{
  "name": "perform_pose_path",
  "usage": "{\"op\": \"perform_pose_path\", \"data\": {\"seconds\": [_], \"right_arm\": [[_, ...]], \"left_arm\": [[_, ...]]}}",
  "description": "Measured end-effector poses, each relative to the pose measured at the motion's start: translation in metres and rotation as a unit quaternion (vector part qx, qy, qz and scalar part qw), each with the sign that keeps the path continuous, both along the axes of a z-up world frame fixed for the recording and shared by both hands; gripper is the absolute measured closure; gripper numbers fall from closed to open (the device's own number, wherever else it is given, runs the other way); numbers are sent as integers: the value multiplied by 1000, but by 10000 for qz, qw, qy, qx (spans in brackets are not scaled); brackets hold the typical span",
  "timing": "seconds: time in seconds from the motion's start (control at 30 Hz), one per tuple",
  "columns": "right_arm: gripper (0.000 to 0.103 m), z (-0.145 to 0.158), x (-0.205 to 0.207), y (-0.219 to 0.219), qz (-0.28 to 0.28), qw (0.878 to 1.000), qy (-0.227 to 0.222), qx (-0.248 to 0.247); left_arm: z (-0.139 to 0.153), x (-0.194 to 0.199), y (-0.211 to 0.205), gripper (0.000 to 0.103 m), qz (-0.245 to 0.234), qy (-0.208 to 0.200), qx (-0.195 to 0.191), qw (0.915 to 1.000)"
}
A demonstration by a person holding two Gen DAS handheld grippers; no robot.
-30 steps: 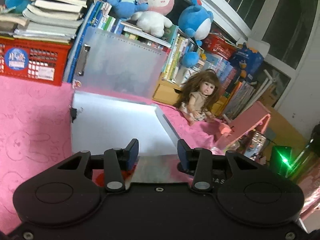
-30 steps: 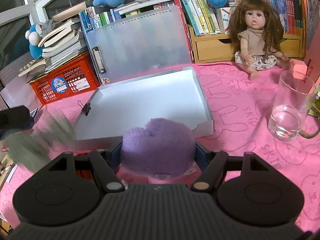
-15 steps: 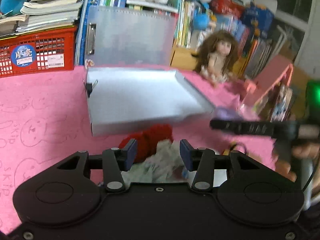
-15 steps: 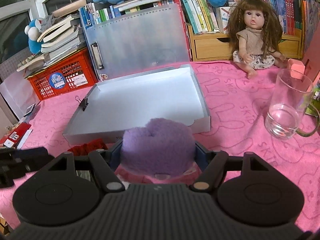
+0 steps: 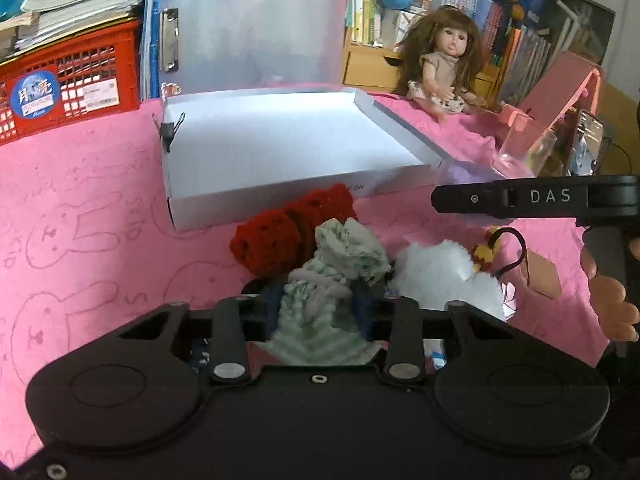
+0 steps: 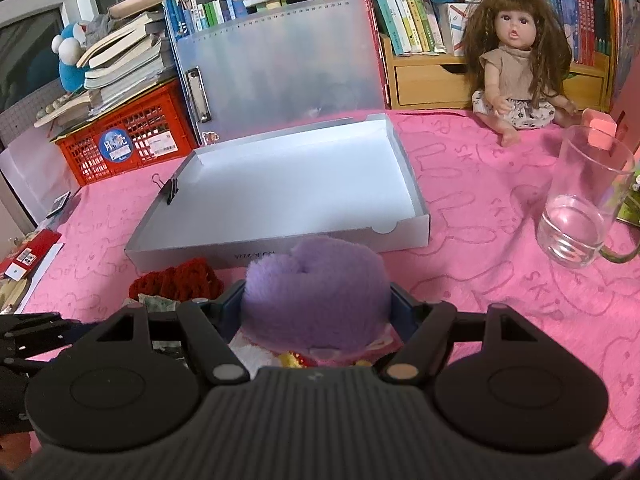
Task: Organize objects
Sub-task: 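Carry the plaid cloth and lilac ball into the white box with both tools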
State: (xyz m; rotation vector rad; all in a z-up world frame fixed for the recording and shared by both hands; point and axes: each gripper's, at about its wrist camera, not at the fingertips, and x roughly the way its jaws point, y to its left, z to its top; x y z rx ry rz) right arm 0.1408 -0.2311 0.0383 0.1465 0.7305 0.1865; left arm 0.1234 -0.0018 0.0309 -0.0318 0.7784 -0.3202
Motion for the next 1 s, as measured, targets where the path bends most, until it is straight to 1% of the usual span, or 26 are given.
{"op": "perform_pose_path", "data": {"seconds": [0.07,0.13,0.2,0.3,0.43,0.57,0.7,0.73,0.8,0.87,0.9,1.0], "right_arm": [[29,-1,0,1,8,10000,6,-15],[29,0,0,0,-3,10000,-2,-39],[29,1,1,0,-22,10000,-19,-58],[29,6,5,-1,-39,9999,-59,-83],[29,17,16,-2,18,9999,-90,-43],[29,28,36,-1,121,9998,-122,-82],[29,33,64,3,329,9993,-56,164],[29,33,71,4,374,9990,-47,220],[29,30,84,6,406,9987,6,302],[29,24,95,7,407,9983,150,389],[29,21,101,7,384,9982,210,417],[29,14,114,10,372,9984,229,349]], "left_arm": [[5,-5,-1,72,-2,-65,11,10000],[15,-11,-1,72,-59,-221,-25,9997],[28,-12,2,72,-91,-343,-150,9993],[49,-7,8,72,2,-480,-370,9982],[70,19,18,72,307,-545,-502,9968],[80,59,24,72,576,-407,-675,9952],[71,108,22,72,872,-42,-730,9935],[67,117,20,72,903,37,-694,9935],[57,136,15,72,965,150,-506,9939],[47,148,10,72,1072,235,-389,9932],[43,153,10,72,1127,260,-390,9925],[31,167,8,72,1263,339,-357,9908]]}}
